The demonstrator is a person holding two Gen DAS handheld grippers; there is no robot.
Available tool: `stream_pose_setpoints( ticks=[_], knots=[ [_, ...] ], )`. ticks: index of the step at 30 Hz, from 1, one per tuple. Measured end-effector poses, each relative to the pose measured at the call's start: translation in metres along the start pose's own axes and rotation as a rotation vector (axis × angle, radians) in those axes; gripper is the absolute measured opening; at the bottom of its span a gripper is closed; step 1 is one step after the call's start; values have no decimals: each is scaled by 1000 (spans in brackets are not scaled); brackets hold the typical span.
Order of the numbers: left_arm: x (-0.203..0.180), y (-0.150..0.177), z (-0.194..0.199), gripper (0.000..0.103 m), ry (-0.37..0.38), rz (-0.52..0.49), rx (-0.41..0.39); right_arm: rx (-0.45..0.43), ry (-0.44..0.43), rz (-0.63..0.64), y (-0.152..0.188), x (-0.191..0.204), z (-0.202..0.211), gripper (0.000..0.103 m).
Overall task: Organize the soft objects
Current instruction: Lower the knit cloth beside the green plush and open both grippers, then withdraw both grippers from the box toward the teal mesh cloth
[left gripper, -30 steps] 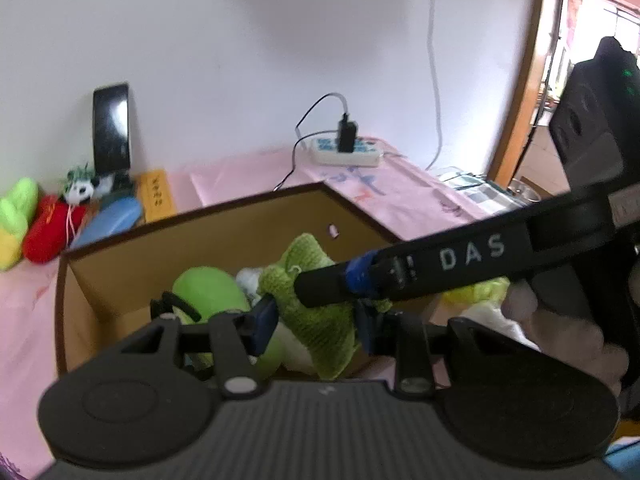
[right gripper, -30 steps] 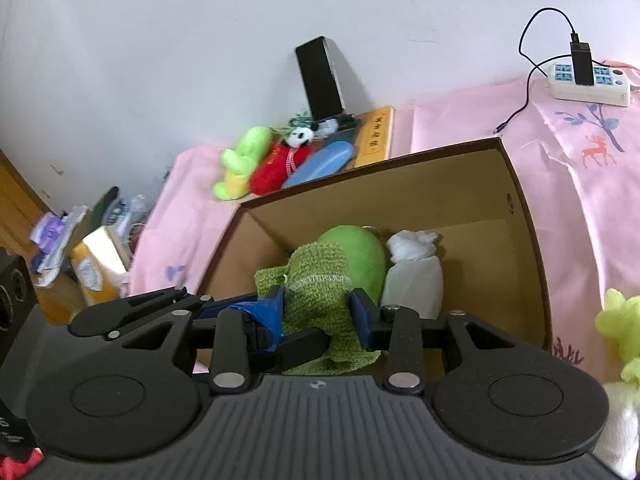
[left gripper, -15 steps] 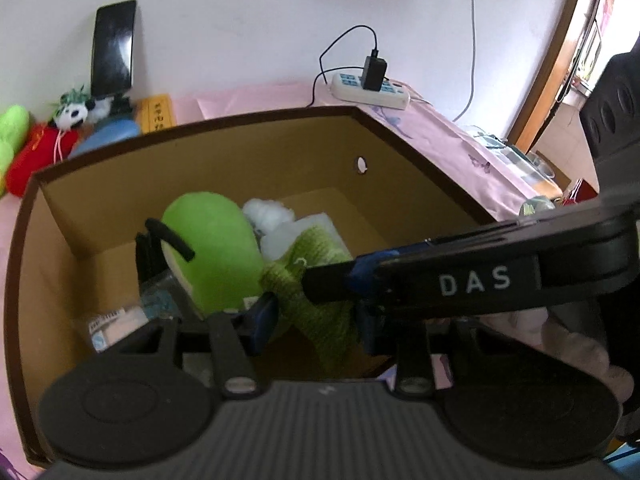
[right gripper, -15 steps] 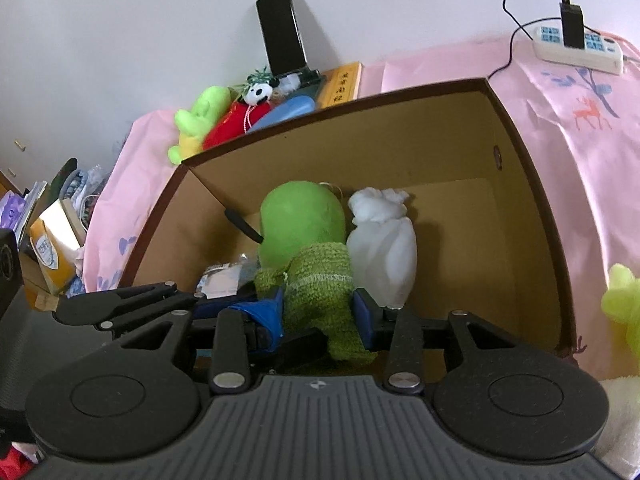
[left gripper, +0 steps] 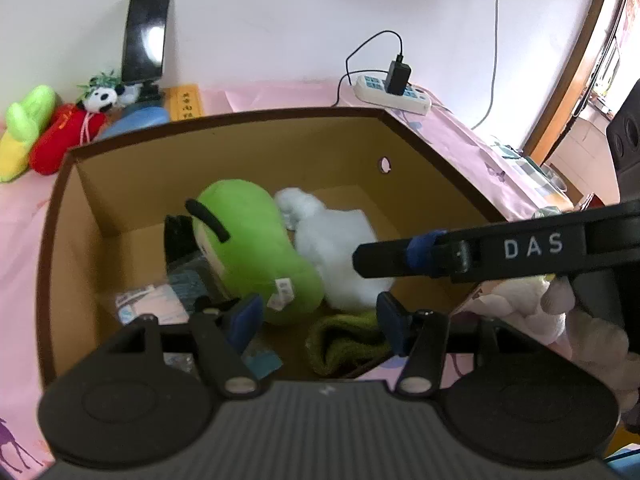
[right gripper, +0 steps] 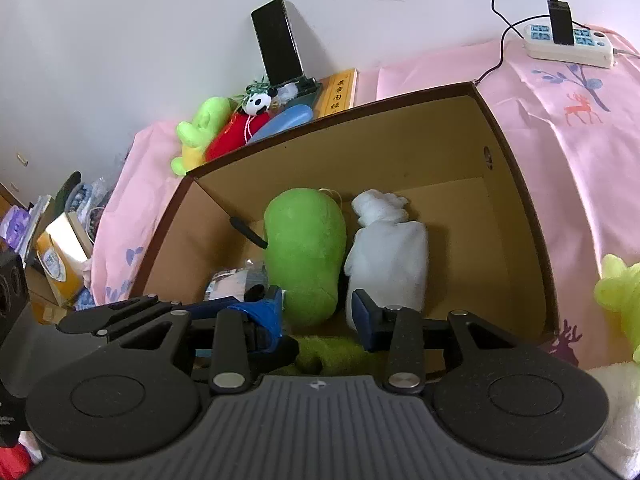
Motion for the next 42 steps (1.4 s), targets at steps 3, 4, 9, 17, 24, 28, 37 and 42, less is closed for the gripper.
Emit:
stream_pose_setpoints(
  ticks=[3,4,9,17,24,28,37,42],
  knots=[
    [2,1,5,58,-11,4,-5,-6,4,-2,-1,0,3,22],
    [2,1,6,58,-18,3,-6,-9,4,-3,-1,-1,3,22],
    [5,2,15,58,-33,7,-16,-13,-2,-5,0,1,8,22],
    [12,5,28,58,-95,1,-16,-6,10,41,10,12,16,22],
    [15,8,47,58,-157,15,-21,-21,36,126,15,28,24,22],
    [15,9,53,58,-175,30,-23,-29,63,168,20,34,26,22],
    [21,19,61,59,-227,60,-10,-23,66,174,29,40,31,22],
    [25,25,69,59,-250,72,-12,-11,57,184,37,45,32,22]
  ],
)
Point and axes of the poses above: each gripper's, at about its wrist camera, not at the fingertips, and z roughly against the way its jaws point, x to its left, y to its underside, the point moved 10 cm from there along -z, roughly the way its jaws point, and after that the axes turned 3 degrees about x, right-handed, at the moved point
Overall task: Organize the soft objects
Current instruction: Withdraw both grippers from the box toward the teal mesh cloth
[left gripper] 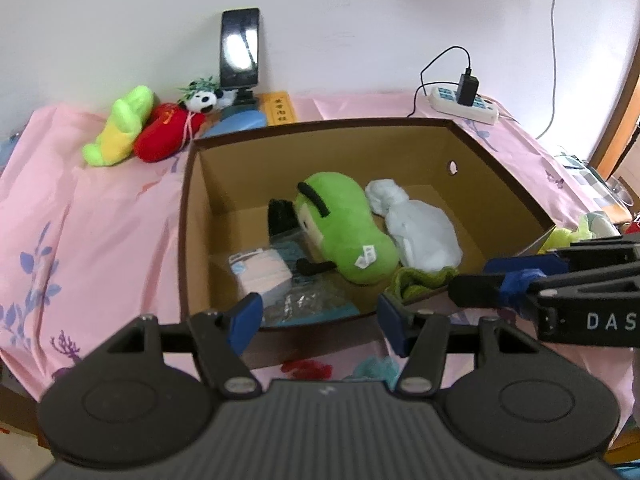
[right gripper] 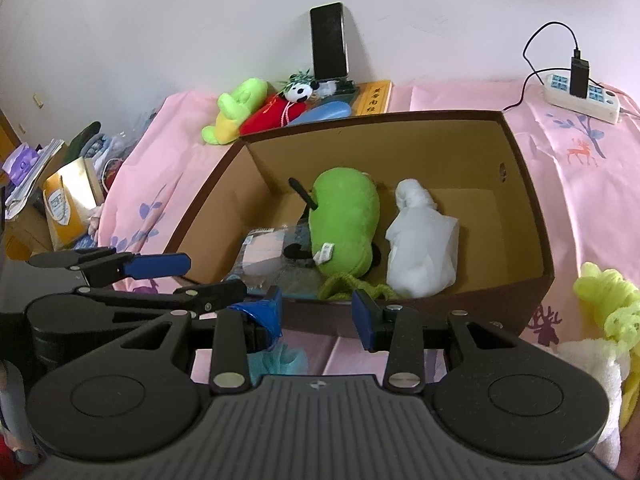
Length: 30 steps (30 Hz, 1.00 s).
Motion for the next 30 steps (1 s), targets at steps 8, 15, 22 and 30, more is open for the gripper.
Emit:
stream_pose_setpoints(
  ticks=[8,15,22,30],
  knots=[
    [7,3,5,59,-29,7,-4,18,-13,15,7,8,-3,22],
    [9,12,11,61,-40,2,0,56,-29,-1,16,9,-10,22],
    [13,45,8,62,17,1,58,125,-40,-28,28,6,-23,22],
    [-16,83,6,62,159,-59,107,194,-88,-82,39,4,-32,22]
  ],
)
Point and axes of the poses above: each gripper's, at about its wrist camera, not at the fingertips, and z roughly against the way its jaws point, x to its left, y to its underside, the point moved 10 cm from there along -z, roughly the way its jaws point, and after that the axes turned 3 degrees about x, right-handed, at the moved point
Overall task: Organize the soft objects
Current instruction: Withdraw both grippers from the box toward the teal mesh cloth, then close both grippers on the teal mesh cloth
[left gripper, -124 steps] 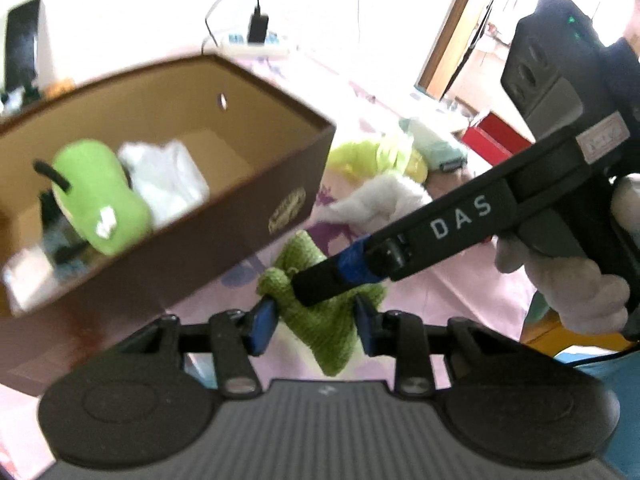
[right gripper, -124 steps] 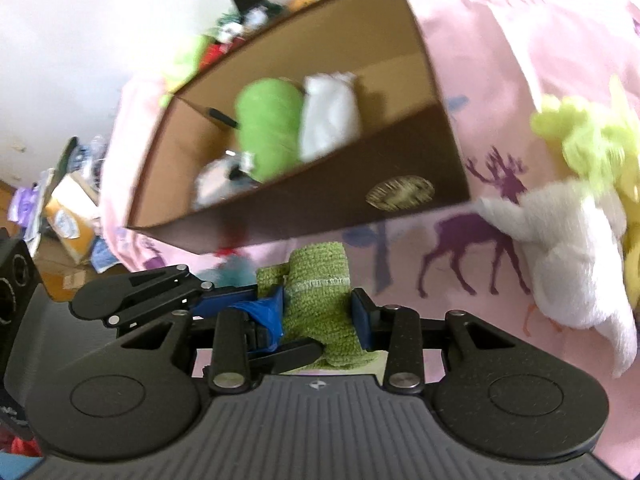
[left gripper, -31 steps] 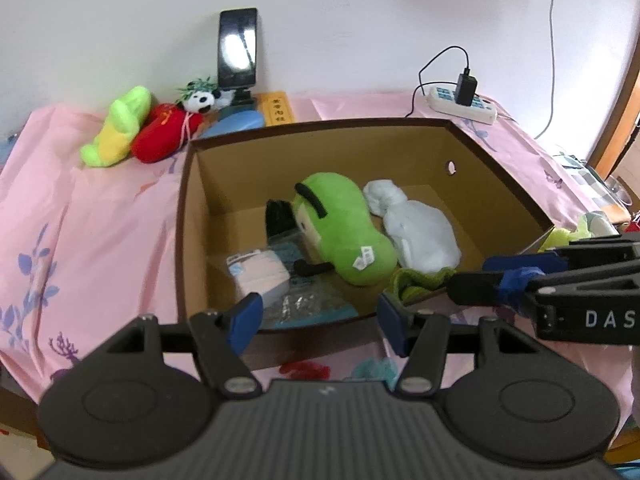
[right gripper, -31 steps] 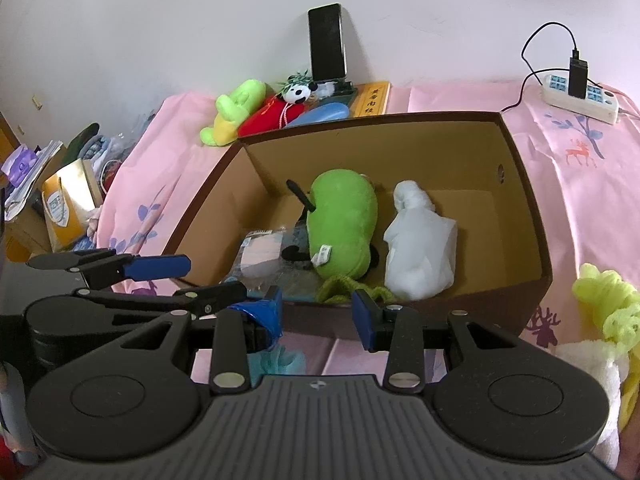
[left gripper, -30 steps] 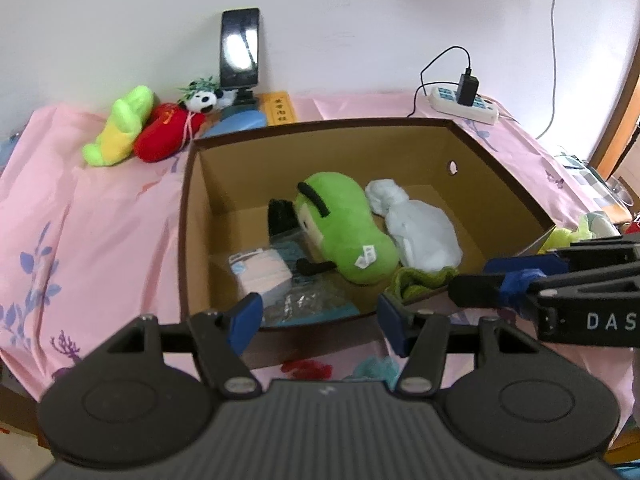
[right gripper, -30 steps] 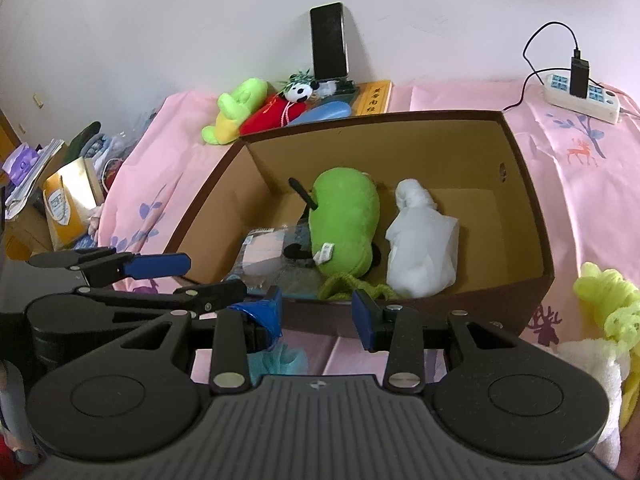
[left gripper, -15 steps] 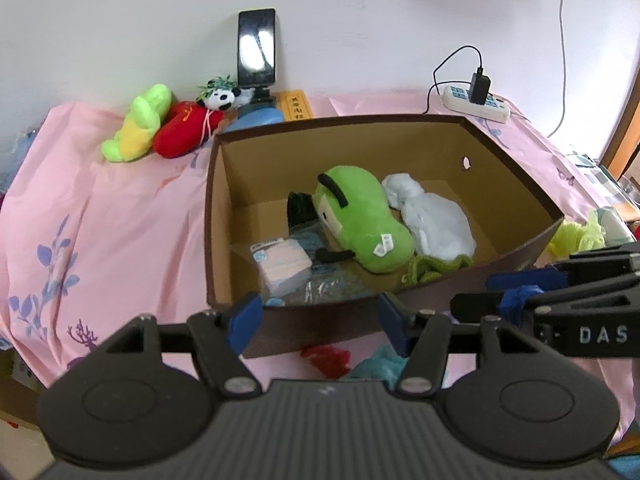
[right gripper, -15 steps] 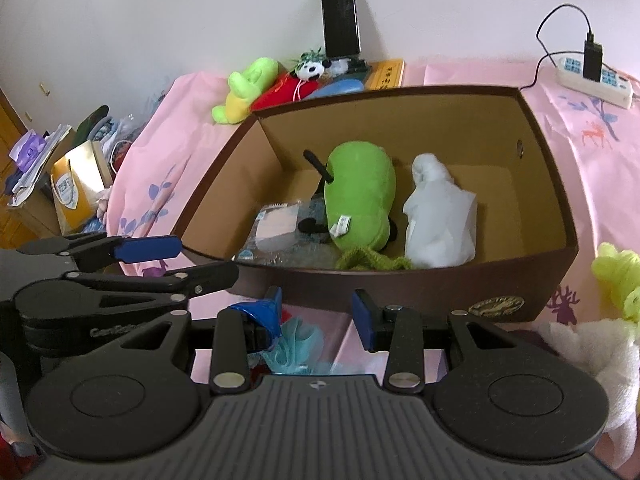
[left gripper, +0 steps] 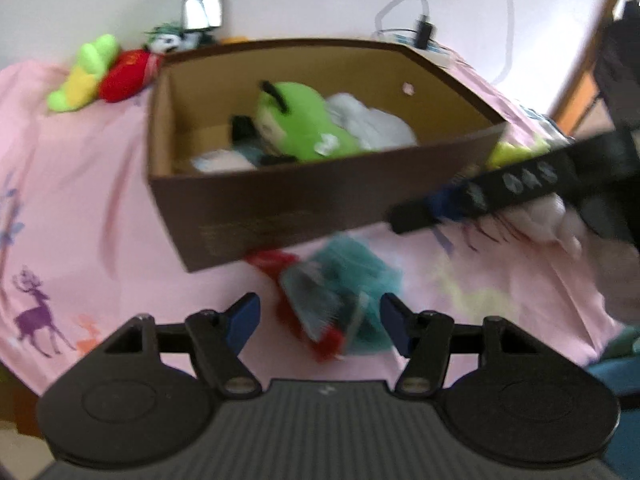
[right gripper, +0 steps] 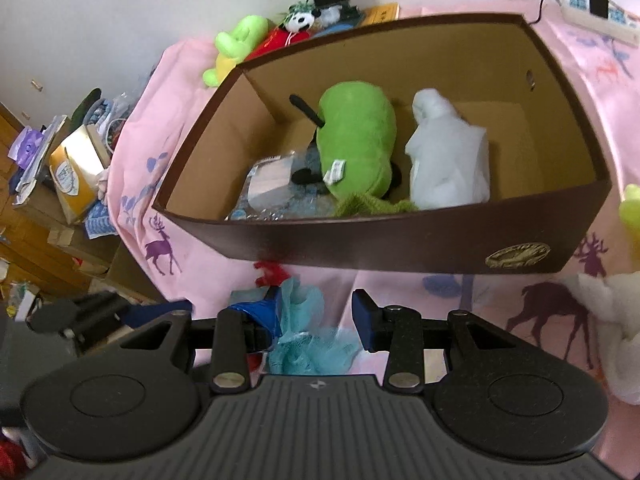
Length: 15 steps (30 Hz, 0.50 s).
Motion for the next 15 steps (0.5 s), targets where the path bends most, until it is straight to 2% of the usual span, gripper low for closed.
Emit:
stream_pose_setpoints(
  ticks=[7,15],
  knots=[
    [-38,-3,-3,62,108,-70,-44,33,-22,-5,2,1,-8,22],
    [-31,-5,-34,62,88,-46,19,90,-104,-51,6,2,-21,22]
  ],
)
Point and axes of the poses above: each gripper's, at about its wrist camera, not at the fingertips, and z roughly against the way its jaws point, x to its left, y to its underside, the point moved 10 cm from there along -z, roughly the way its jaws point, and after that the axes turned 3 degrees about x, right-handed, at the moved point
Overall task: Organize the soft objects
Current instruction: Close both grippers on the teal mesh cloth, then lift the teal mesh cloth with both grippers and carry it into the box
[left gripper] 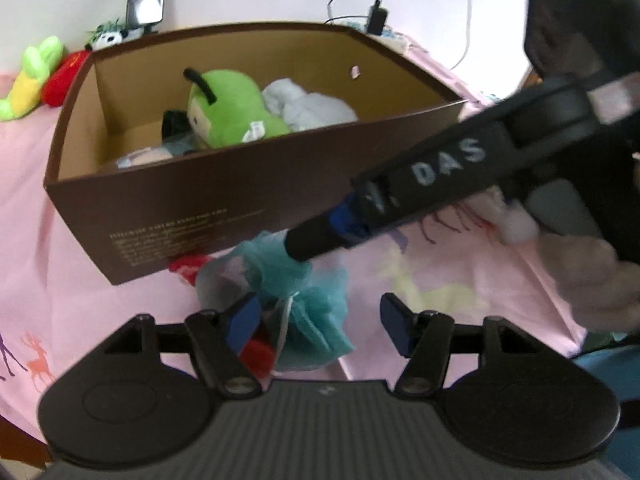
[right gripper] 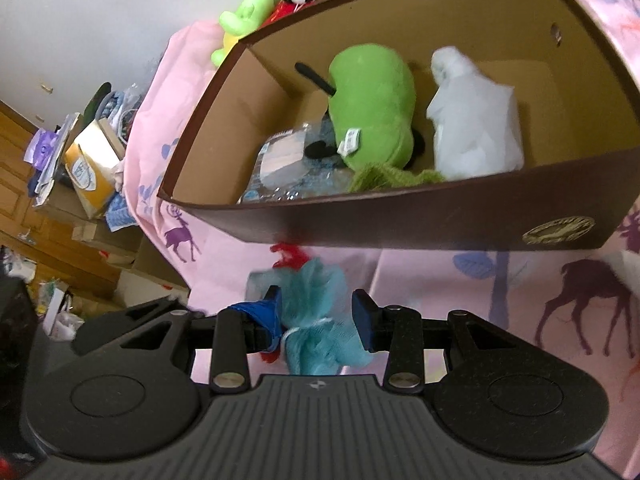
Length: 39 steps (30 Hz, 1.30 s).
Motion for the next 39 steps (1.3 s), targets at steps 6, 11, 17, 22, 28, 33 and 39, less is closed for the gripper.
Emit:
stream_pose_setpoints(
  ticks=[6,11,17,22,28,33,39],
  knots=[
    [0,-6,-17,62,-11,-16,7,41,-29,-59,4,-7,-13,22],
    [-7,-7,-31,58,-11,-56,20,70,-50,-152,7,-22,-22,24],
    [-8,-9,-39,46,11,-58,28,79,-62,-196,7,-34,-24,22],
    [-11,-13,-32,42,56,-54,12,65,-80,-182,6,-33,-15,19],
    [-27,-21,-18,38,118,-105,-13,23,-75,-163,9,-37,13,18],
    [-46,-29,0,38,140,-181,-52,-28,-73,-152,10,-38,38,18],
    [-64,-47,28,38,172,-216,-139,-123,-88,-130,0,-27,69,18]
  ],
)
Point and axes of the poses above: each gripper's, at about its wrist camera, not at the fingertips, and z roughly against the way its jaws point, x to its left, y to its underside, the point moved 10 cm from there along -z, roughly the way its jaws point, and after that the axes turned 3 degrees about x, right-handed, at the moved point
